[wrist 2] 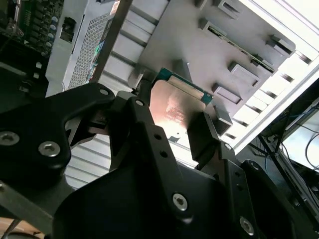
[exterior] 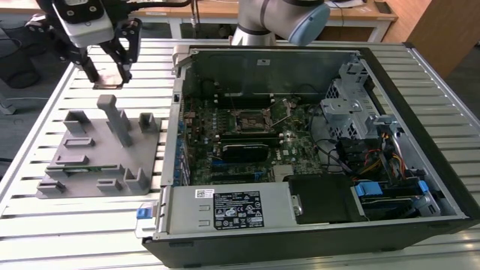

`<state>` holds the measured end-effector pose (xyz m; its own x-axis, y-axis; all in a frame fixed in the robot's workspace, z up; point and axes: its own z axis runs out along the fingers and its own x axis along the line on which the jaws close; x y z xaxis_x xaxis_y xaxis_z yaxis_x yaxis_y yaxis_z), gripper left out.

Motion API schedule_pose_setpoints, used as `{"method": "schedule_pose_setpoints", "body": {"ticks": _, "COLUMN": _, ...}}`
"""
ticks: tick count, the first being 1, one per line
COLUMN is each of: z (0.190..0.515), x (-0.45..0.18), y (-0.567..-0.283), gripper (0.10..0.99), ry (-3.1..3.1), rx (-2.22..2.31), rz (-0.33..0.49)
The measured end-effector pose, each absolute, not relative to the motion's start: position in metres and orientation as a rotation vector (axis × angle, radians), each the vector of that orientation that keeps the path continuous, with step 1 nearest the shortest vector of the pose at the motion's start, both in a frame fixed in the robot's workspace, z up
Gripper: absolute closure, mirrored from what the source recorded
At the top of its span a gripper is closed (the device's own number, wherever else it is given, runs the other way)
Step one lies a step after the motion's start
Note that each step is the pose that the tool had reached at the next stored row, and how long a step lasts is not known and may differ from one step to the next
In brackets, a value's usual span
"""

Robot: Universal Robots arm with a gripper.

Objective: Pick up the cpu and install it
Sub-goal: 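Pick up the cpu and move it towards the insertion slot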

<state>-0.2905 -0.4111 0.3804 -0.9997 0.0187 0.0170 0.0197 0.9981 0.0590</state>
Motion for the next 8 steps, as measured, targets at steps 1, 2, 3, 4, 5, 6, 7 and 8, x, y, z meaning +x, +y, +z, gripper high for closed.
{"method": "schedule_pose_setpoints", "body": {"ticks": 1, "z": 0.38, "x": -0.287, "y": -0.411, "gripper": 0.545, "ry": -3.124, "rx": -0.03, "rz": -0.093}}
{"method": "schedule_pose_setpoints", "body": {"ticks": 2, "z": 0.38, "x": -0.284, "y": -0.411, "gripper": 0.545, "ry": -3.124, "rx": -0.03, "rz": -0.092}}
{"method": "schedule_pose_setpoints", "body": {"ticks": 3, "z": 0.38, "x": -0.28, "y": -0.411, "gripper": 0.545, "ry": -3.124, "rx": -0.03, "rz": -0.092}}
{"method": "schedule_pose_setpoints", "body": {"ticks": 4, "z": 0.38, "x": -0.277, "y": -0.411, "gripper": 0.545, "ry": -3.124, "rx": -0.03, "rz": -0.092}}
{"method": "schedule_pose_setpoints", "body": {"ticks": 5, "z": 0.38, "x": -0.274, "y": -0.411, "gripper": 0.545, "ry": -3.124, "rx": -0.03, "rz": -0.092}}
{"method": "schedule_pose_setpoints", "body": {"ticks": 6, "z": 0.38, "x": -0.271, "y": -0.411, "gripper": 0.545, "ry": -3.124, "rx": -0.03, "rz": -0.093}}
{"method": "schedule_pose_setpoints", "body": {"ticks": 7, "z": 0.38, "x": -0.268, "y": -0.411, "gripper": 0.545, "ry": -3.124, "rx": -0.03, "rz": -0.092}}
{"method": "schedule_pose_setpoints", "body": {"ticks": 8, "z": 0.38, "x": -0.265, "y": -0.41, "gripper": 0.545, "ry": -3.124, "rx": -0.03, "rz": -0.093}}
